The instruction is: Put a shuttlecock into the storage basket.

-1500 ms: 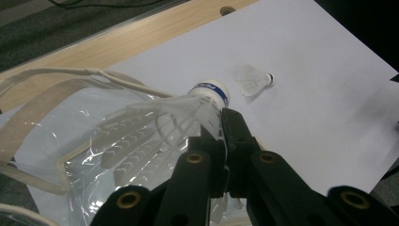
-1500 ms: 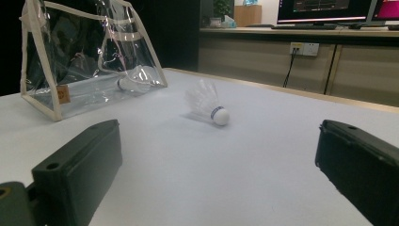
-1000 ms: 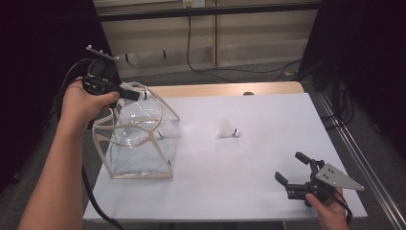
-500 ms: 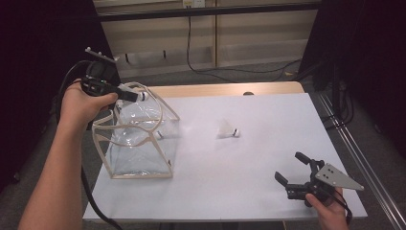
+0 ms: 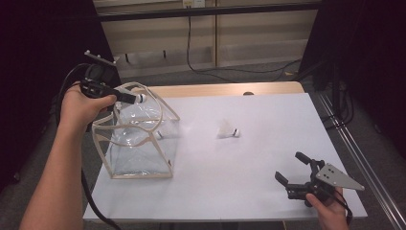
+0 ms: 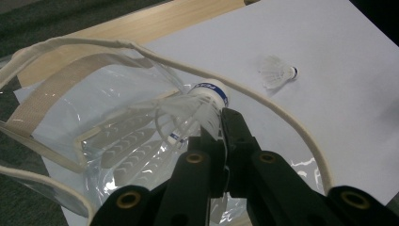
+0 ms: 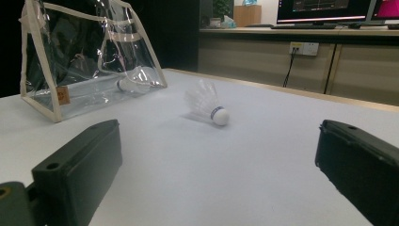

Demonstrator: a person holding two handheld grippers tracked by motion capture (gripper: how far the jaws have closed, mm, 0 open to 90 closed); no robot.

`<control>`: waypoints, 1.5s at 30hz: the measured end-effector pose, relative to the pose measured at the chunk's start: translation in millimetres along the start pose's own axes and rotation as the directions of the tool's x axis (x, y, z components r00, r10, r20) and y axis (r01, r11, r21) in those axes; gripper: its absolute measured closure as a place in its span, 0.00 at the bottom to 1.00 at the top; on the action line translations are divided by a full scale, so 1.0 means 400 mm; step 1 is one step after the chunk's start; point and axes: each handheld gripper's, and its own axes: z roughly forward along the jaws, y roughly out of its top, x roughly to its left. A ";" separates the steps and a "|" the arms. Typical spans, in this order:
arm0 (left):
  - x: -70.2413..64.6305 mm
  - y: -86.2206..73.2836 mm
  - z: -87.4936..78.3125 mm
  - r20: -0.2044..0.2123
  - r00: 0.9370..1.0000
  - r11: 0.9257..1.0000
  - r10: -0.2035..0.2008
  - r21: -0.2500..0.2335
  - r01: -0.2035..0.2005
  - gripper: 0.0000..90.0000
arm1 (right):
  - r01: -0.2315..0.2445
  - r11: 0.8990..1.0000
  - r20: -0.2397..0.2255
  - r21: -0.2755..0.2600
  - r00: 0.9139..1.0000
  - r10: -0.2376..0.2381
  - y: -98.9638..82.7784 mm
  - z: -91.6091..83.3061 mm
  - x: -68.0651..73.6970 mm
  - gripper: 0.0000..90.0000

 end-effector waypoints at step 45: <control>0.001 -0.028 0.065 0.021 1.000 0.997 0.006 0.076 -0.008 0.99 | 0.003 1.000 -0.001 0.001 1.000 -0.003 0.000 0.000 0.001 0.01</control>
